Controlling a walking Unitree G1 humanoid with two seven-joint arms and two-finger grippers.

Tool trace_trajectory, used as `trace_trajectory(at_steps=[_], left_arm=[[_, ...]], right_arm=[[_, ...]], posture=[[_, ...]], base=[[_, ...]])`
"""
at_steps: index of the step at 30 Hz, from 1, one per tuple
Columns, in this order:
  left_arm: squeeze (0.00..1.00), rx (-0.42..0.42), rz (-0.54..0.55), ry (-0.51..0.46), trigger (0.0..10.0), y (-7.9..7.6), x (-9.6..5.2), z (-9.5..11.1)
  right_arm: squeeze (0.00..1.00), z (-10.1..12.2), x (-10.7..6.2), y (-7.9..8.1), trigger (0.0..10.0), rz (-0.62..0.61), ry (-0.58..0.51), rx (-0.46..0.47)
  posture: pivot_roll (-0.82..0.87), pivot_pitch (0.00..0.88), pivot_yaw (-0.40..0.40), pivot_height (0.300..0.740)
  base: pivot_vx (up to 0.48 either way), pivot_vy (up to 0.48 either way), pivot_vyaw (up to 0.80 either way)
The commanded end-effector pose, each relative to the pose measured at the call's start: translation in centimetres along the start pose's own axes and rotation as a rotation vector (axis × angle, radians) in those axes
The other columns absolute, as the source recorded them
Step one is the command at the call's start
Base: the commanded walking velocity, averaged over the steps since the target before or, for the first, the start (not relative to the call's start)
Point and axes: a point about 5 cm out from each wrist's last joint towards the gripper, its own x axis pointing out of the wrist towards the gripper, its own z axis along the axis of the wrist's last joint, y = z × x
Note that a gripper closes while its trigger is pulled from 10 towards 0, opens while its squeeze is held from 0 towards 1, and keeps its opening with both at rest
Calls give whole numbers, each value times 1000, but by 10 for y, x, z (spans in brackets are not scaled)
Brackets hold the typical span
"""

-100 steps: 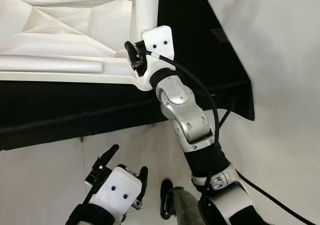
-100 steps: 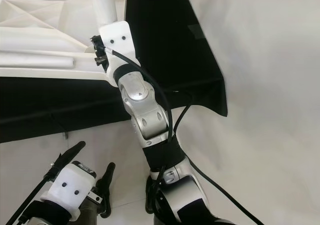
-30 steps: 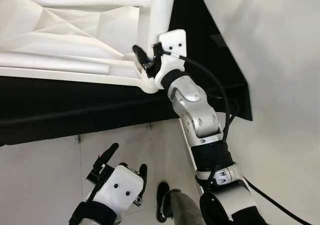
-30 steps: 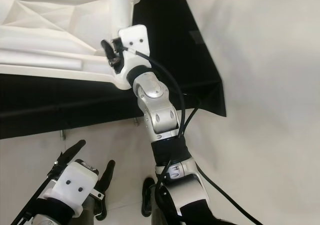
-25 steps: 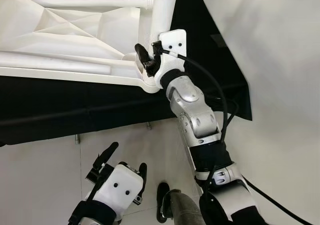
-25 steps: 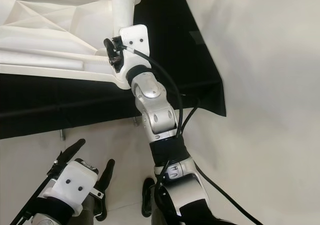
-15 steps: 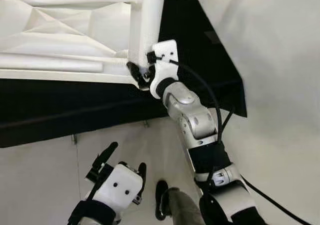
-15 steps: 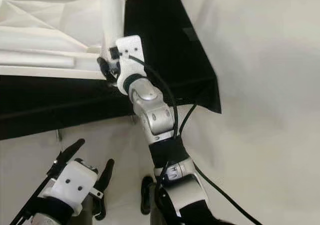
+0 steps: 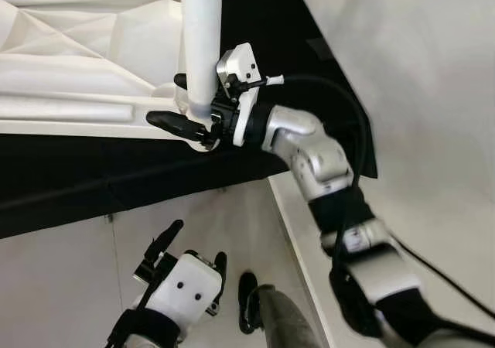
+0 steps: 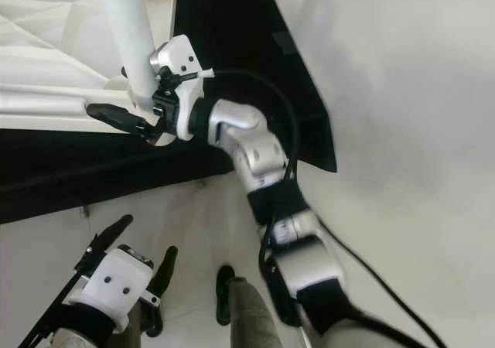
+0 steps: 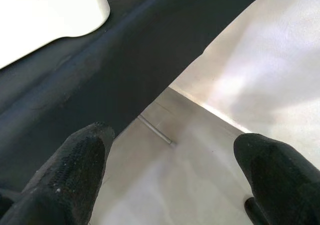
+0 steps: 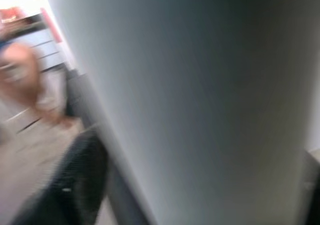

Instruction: Building children table

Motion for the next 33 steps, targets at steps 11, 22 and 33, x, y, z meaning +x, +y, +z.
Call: trace_trajectory(at_steps=[11, 22, 33], left_arm=[[0, -15, -17, 26, 10000, -7, -2, -4], [0, -15, -13, 27, 10000, -7, -3, -5], [0, -3, -14, 30, 10000, -5, 2, -10]], right_arm=[[0, -9, 4, 3, 0, 232, 54, 3], [0, -60, -26, -31, 0, -767, 245, 108], [0, -100, -3, 26, 0, -953, 250, 274]], posture=[[3, 338, -141, 740], [-10, 335, -164, 740], [-5, 304, -149, 740]], base=[[0, 0, 0], [0, 0, 0], [0, 0, 0]])
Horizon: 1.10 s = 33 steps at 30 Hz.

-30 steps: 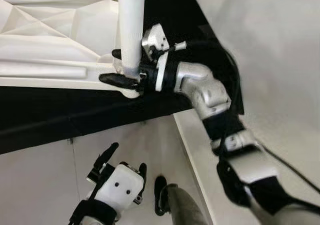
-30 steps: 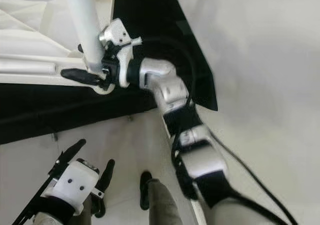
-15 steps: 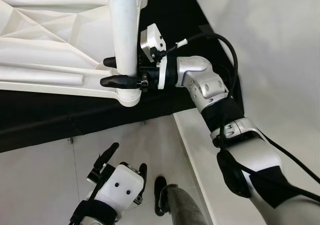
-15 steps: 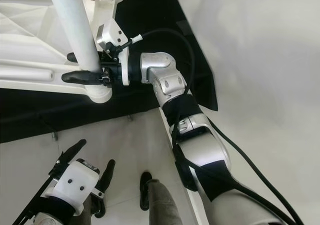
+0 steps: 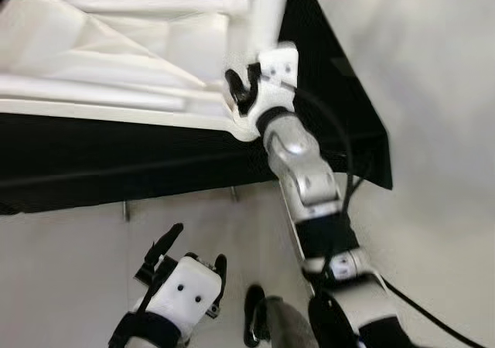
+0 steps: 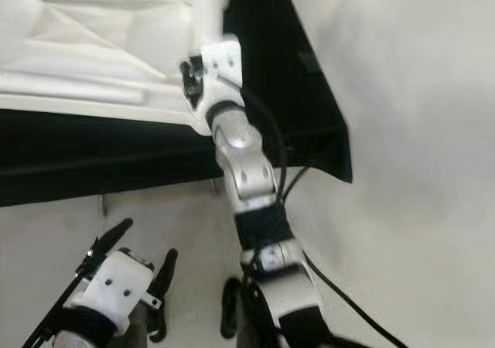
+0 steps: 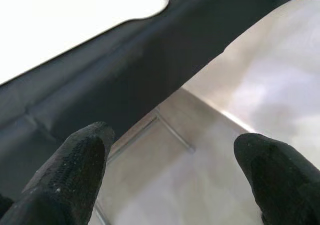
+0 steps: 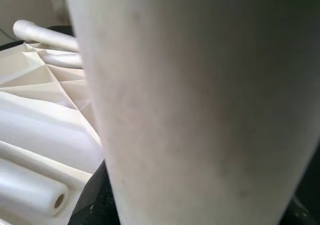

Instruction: Building children table

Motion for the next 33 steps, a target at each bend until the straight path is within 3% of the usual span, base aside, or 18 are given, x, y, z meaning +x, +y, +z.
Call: trace_trajectory(at_steps=[1, 3, 4, 7, 8, 9, 10, 12, 16, 17, 18, 19, 21, 25, 32, 33], left_arm=[[0, -5, -23, 30, 10000, -5, -1, -7], [0, -4, -21, 30, 10000, -5, 0, -7], [0, -2, -15, 31, 10000, -5, 0, -8], [0, 0, -11, 32, 10000, -5, 0, -8], [0, 1, -8, 32, 10000, -5, 1, -8], [0, 1, -8, 32, 10000, -5, 1, -8], [0, 1, -7, 33, 10000, -6, 1, -9], [0, 1, -7, 33, 10000, -6, 1, -9], [0, 1, -9, 32, 10000, -7, 3, -10], [0, 2, -8, 32, 10000, -7, 4, -10], [0, 2, -7, 31, 10000, -7, 4, -10], [0, 3, -5, 31, 10000, -7, 4, -10], [0, 3, -4, 30, 10000, -7, 4, -10], [0, 4, -2, 29, 10000, -7, 4, -10], [0, 5, -2, 30, 10000, -8, 2, -9], [0, 4, -1, 30, 10000, -8, 2, -9]], right_arm=[[0, -61, -10, 32, 0, 76, 276, 110], [0, -58, -8, 38, 0, 91, 266, 113], [0, -56, -7, 48, 10000, 128, 276, 118], [0, -53, -7, 54, 10000, 154, 273, 133], [310, -51, -7, 59, 10000, 191, 265, 155], [310, -51, -7, 59, 10000, 191, 265, 155], [1000, -44, -4, 62, 10000, 246, 223, 165], [1000, -44, -4, 62, 10000, 246, 223, 165], [1000, -15, 6, 61, 10000, 501, 78, 176], [153, -9, 6, 60, 10000, 650, 58, 133], [153, -6, 5, 59, 10000, 746, 54, 99], [0, -4, 5, 55, 10000, 821, 49, 63], [0, 2, 6, 48, 10000, 919, 35, 43], [0, 11, 13, 37, 10000, 1000, 24, 13], [0, 17, 23, 25, 10000, 1042, 44, 11], [0, 19, 23, 23, 3804, 1066, 42, 15]], posture=[[-5, 304, -149, 740], [-5, 304, -149, 740], [4, 299, -155, 740], [5, 294, -155, 740], [6, 294, -156, 740], [6, 294, -156, 740], [9, 290, -157, 740], [9, 290, -157, 740], [18, 286, -162, 740], [16, 286, -165, 740], [16, 286, -165, 740], [18, 287, -167, 740], [21, 288, -169, 740], [27, 292, -169, 740], [30, 300, -163, 740], [31, 304, -162, 740]], base=[[0, 0, 0], [0, 0, 0], [0, 0, 0], [0, 0, 0], [0, 0, 0], [0, 0, 0], [0, 0, 0], [0, 0, 0], [0, 0, 0], [0, 0, 0], [0, 0, 0], [0, 0, 0], [0, 0, 0], [0, 0, 0], [0, 0, 0], [0, 0, 0]])
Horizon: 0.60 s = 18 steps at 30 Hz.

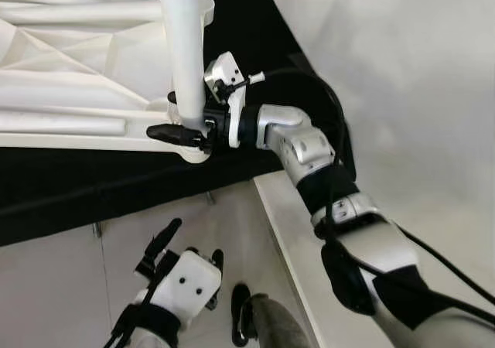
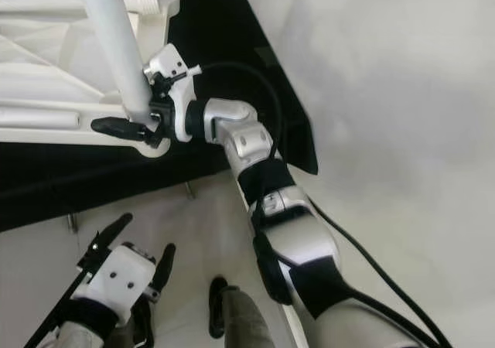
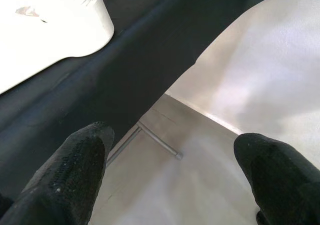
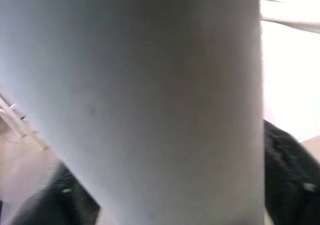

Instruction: Building children table

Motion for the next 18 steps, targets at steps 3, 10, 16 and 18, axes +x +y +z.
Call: trace_trajectory(at_steps=[3, 10, 16, 18], left_arm=[[0, -15, -9, 17, 10000, -6, -3, -1], [0, -16, -6, 16, 10000, -6, -3, 0], [0, -18, -2, 13, 10000, -8, 0, -1], [0, -18, 0, 12, 10000, -8, -1, -2]], right_arm=[[0, 7, -3, 1, 0, 114, -29, 1], [0, 10, -5, -1, 0, 167, -47, -3], [0, 12, -10, -6, 0, 119, -89, -4], [0, 11, -13, -11, 0, 24, -93, -7]], posture=[[24, 309, -165, 740], [21, 308, -167, 740], [-8, 288, -179, 740], [-16, 286, -180, 740]], base=[[0, 0, 0], [0, 0, 0], [0, 0, 0], [0, 0, 0]])
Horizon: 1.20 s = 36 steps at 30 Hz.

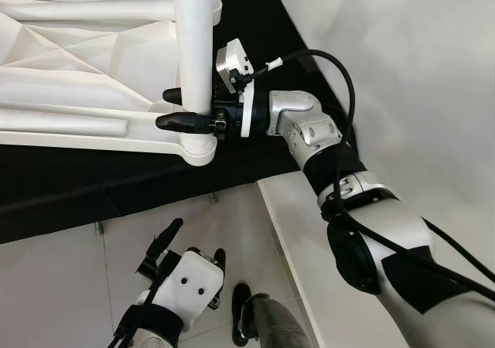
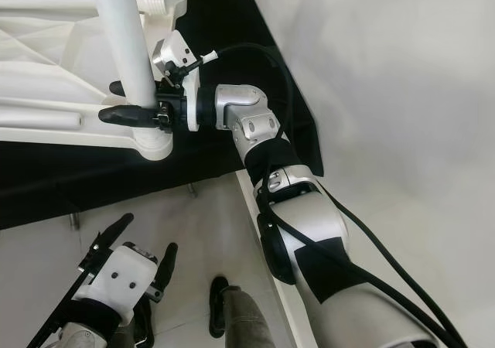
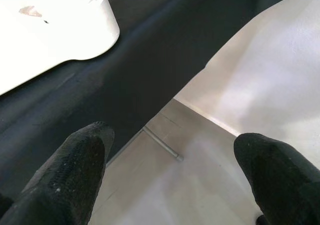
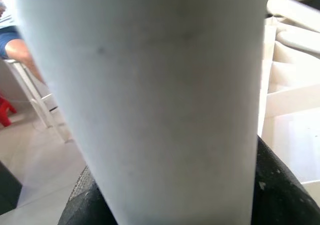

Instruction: Building children table

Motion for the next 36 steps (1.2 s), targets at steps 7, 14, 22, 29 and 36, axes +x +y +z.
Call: trace_trajectory(at_steps=[7, 14, 22, 29, 36], left_arm=[[0, 0, -14, 28, 10000, -4, -4, -5], [0, 1, -16, 28, 10000, -3, 0, -7], [0, 6, -6, 29, 10000, -2, 0, -7], [0, 7, -4, 28, 10000, -1, 0, -7], [0, 6, -4, 26, 10000, -2, 1, -7]], right_arm=[[0, -60, -5, 1, 0, -976, 100, 142], [0, -73, 36, 40, 0, -913, 97, 160], [0, -66, 54, 50, 9765, -801, 86, 179], [1000, -29, 59, 51, 10000, -507, -63, 98], [0, -7, 43, 39, 10000, -110, -94, -14]], posture=[[-43, 288, -174, 740], [-36, 279, -160, 740], [-17, 287, -164, 740], [-9, 292, -166, 740], [-2, 295, -169, 740]], base=[[0, 0, 0], [0, 0, 0], [0, 0, 0], [0, 0, 0], [0, 0, 0]])
